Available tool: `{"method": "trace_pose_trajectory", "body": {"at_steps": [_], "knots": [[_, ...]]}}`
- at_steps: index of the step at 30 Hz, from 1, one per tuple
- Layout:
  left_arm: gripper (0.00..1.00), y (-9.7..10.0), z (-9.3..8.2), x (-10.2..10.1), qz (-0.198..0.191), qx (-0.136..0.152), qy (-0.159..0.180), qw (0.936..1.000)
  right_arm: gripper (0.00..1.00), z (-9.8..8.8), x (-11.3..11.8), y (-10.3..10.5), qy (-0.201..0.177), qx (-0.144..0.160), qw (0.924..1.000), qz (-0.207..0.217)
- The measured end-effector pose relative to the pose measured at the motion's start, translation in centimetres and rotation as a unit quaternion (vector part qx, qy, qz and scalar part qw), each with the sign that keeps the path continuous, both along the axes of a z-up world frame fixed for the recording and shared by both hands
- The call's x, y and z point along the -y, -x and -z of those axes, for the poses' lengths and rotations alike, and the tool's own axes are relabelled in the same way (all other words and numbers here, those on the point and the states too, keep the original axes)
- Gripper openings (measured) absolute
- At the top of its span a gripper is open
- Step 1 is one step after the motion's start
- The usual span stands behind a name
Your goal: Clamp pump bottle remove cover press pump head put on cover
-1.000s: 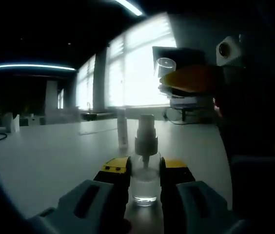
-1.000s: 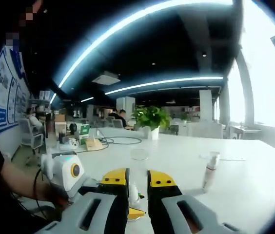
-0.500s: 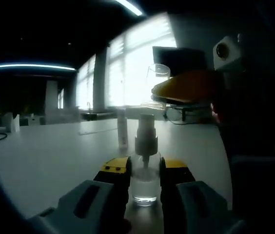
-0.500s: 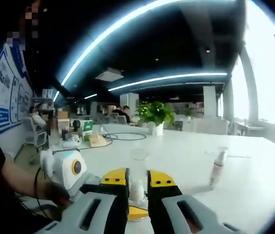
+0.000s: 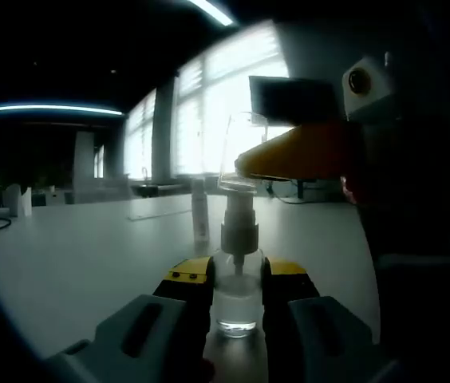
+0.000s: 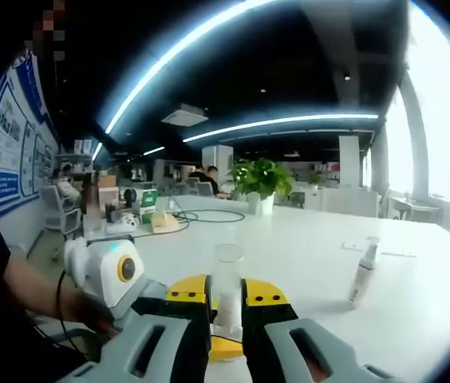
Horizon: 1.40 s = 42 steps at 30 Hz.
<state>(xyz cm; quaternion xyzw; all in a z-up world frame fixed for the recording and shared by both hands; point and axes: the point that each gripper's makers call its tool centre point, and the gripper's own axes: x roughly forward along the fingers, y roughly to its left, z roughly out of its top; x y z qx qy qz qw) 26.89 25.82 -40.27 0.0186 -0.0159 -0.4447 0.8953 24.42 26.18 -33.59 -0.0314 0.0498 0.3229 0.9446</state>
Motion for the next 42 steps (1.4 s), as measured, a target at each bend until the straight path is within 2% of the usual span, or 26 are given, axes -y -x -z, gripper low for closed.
{"method": "trace_pose_trajectory", "body": {"at_steps": [3,6,8,9,10,11,12,28,42], "knots": [[0.15,0.0,0.0,0.0,0.000,0.000,0.000,1.0000,0.09,0.1,0.4,0.0,0.008,0.000,1.0000,0.003],[0.15,0.1,0.0,0.0,0.002,0.000,0.000,1.0000,0.09,0.5,-0.5,-0.6,0.012,-0.002,0.9999,0.004],[0.15,0.1,0.0,0.0,0.002,0.000,0.000,1.0000,0.09,0.8,-0.8,-0.3,0.020,-0.005,0.9998,0.007],[0.15,0.1,0.0,0.0,0.002,0.000,0.000,1.0000,0.09,1.5,-1.3,-0.1,0.009,-0.025,0.9996,-0.004],[0.15,0.1,0.0,0.0,0.002,0.000,0.000,1.0000,0.09,1.8,-1.2,-0.3,0.011,-0.026,0.9996,-0.005],[0.15,0.1,0.0,0.0,0.002,0.001,-0.001,1.0000,0.09,1.2,-0.7,-0.6,0.026,-0.008,0.9996,0.004],[0.15,0.2,0.0,0.1,0.002,0.001,-0.001,1.0000,0.09,1.3,-0.9,-0.5,0.025,-0.006,0.9997,-0.001],[0.15,0.1,0.1,0.1,0.003,0.001,-0.002,1.0000,0.09,2.3,-0.6,-0.7,0.038,-0.017,0.9991,0.005],[0.15,0.0,0.1,0.1,0.003,0.000,-0.001,1.0000,0.09,2.9,-0.6,-0.8,0.024,-0.020,0.9995,0.009]]}}
